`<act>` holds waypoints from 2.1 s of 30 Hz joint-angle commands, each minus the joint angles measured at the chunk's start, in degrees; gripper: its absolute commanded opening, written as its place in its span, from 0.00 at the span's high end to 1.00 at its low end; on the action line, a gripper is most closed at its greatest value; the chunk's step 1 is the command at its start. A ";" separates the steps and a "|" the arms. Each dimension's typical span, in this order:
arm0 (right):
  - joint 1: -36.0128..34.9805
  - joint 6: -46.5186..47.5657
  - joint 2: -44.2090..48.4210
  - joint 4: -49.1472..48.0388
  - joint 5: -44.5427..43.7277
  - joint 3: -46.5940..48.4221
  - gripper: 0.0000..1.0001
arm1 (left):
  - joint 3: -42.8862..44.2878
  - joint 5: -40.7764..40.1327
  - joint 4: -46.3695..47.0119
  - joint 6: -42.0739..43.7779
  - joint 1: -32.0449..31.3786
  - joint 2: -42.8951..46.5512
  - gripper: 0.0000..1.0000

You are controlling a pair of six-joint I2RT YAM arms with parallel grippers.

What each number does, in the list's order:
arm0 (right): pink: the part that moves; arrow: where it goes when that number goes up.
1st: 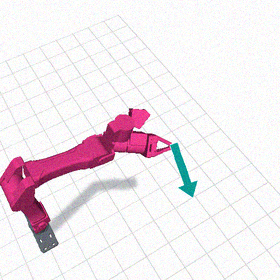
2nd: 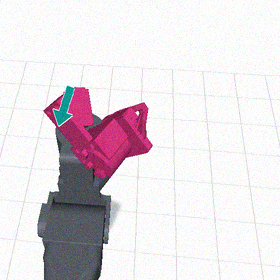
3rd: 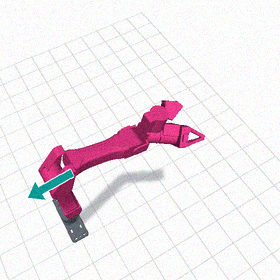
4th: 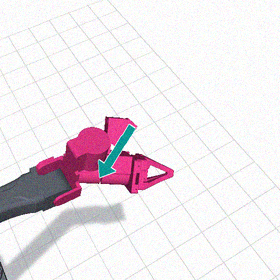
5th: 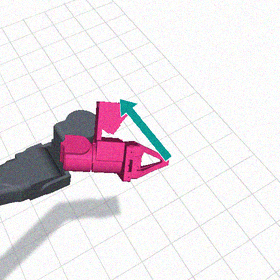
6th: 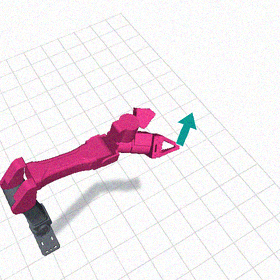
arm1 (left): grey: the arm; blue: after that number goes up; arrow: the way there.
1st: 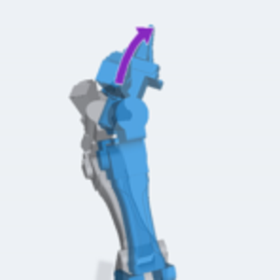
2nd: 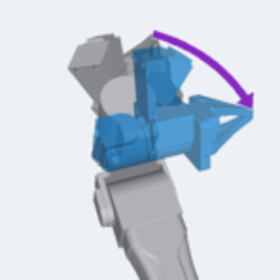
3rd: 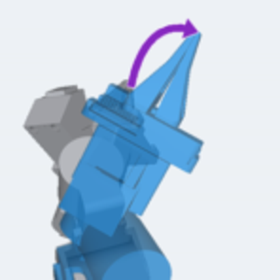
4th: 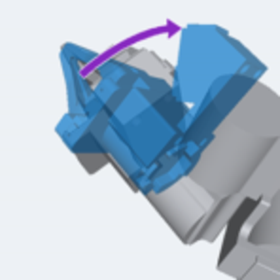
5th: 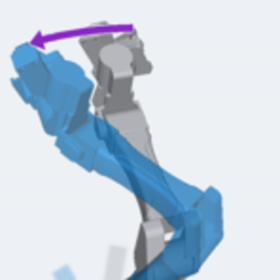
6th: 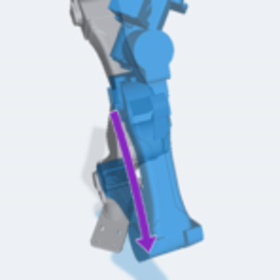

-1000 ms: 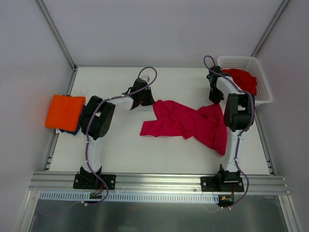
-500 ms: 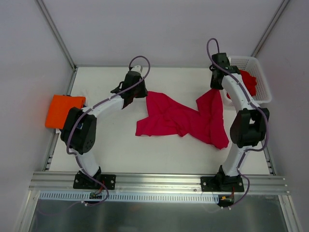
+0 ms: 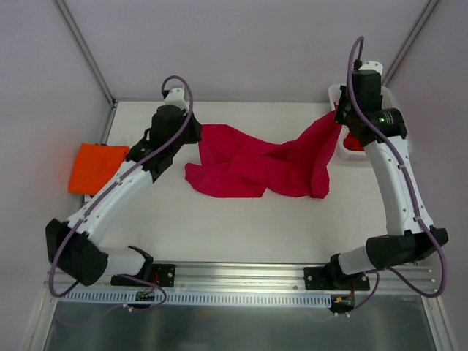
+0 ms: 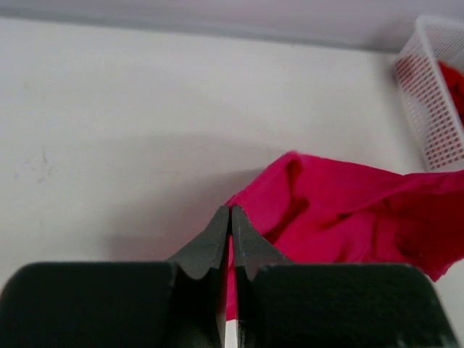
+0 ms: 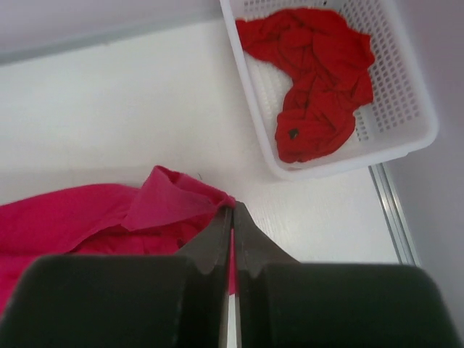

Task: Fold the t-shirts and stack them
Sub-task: Flatten the tshirt out

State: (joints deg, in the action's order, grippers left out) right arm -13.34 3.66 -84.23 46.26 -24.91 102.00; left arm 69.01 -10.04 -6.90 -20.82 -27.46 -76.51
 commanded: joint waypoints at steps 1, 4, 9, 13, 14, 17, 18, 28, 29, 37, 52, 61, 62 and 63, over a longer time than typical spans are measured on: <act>-0.19 1.35 7.48 1.46 0.20 3.47 0.99 | 2.26 -4.19 -2.94 2.19 -1.27 11.01 1.00; -0.19 0.65 13.20 1.11 3.01 3.74 0.99 | 4.36 -4.80 -5.92 2.54 -3.29 17.35 1.00; -0.19 0.73 20.14 2.08 7.41 8.38 0.99 | 7.53 -6.92 -9.62 3.94 -8.57 25.08 1.00; -0.10 0.82 24.45 2.43 8.47 12.34 0.98 | 11.04 -5.08 -12.70 3.77 -9.89 29.04 1.00; -0.19 1.00 25.07 2.43 8.56 13.31 0.98 | 11.84 -4.73 -14.01 3.68 -9.98 29.66 1.00; -0.19 1.79 26.57 2.43 8.73 18.49 0.96 | 15.00 -2.44 -15.77 3.33 -10.07 32.29 1.00; -0.19 1.79 26.57 2.78 8.91 21.37 0.96 | 15.88 -0.52 -16.74 2.89 -9.98 33.52 1.00; -0.10 -2.08 24.28 2.35 13.04 34.41 0.92 | 32.93 8.89 -24.30 0.43 -9.98 33.09 1.00; -0.19 -2.25 24.11 2.17 13.04 34.58 0.92 | 33.11 8.99 -24.22 0.25 -9.89 33.01 1.00; -0.19 -0.68 19.63 0.85 9.79 29.68 0.93 | 29.27 2.68 -24.31 0.87 -9.89 31.60 1.00; 10.35 -6.39 -2.42 -14.35 21.21 7.51 0.97 | 10.27 -10.61 -11.05 1.75 7.93 7.04 1.00; 10.36 -7.61 -32.55 -18.75 27.98 26.21 0.99 | 20.09 -10.96 -3.13 0.33 16.38 -21.80 1.00; 10.36 -7.70 -34.93 -18.75 28.07 28.93 0.99 | 22.20 -11.14 -3.21 0.78 16.56 -23.67 1.00; 10.44 -7.70 -39.22 -18.92 27.90 34.10 0.99 | 25.96 -10.96 -3.12 1.13 16.91 -25.69 1.00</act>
State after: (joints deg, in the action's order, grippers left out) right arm -3.16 -2.92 -119.00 31.99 0.43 126.28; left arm 85.67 -20.99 -15.79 -20.10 -11.40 -100.64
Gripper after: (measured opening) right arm 0.015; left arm 0.009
